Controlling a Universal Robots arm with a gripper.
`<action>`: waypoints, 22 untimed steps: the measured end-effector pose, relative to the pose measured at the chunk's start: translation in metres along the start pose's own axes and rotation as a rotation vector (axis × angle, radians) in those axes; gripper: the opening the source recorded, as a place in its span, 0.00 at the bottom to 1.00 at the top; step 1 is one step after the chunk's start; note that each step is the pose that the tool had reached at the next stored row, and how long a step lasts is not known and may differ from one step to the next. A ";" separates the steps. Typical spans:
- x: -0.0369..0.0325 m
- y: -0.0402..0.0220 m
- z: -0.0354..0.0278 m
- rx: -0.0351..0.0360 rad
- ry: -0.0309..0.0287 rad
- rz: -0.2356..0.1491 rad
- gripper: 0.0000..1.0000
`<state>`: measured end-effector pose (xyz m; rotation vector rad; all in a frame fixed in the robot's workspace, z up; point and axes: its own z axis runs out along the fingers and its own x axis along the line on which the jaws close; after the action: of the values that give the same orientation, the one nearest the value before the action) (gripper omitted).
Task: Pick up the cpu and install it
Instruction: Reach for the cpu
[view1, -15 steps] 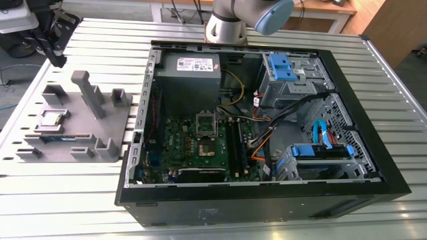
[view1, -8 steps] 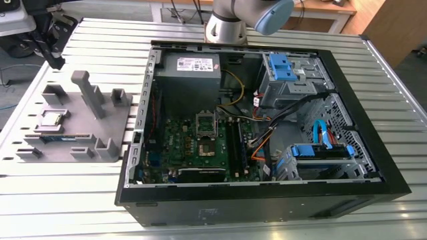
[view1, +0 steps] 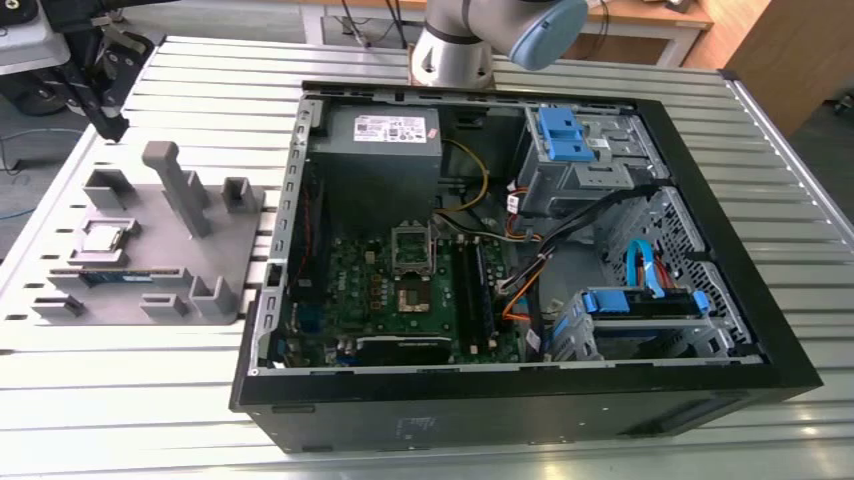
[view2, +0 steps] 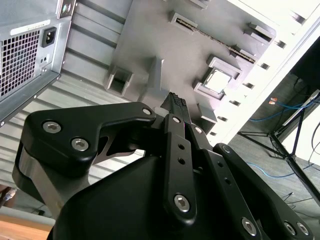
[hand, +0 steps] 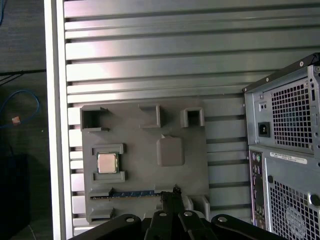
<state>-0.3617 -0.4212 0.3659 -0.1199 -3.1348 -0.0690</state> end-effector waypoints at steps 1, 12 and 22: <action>0.0000 0.0000 0.0000 0.0000 0.0000 0.000 0.11; -0.0006 -0.0072 0.0053 -0.0001 -0.0001 0.000 0.11; -0.0012 -0.0160 0.0095 -0.0001 -0.0001 0.000 0.11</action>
<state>-0.3617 -0.4367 0.3557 -0.1199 -3.1349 -0.0692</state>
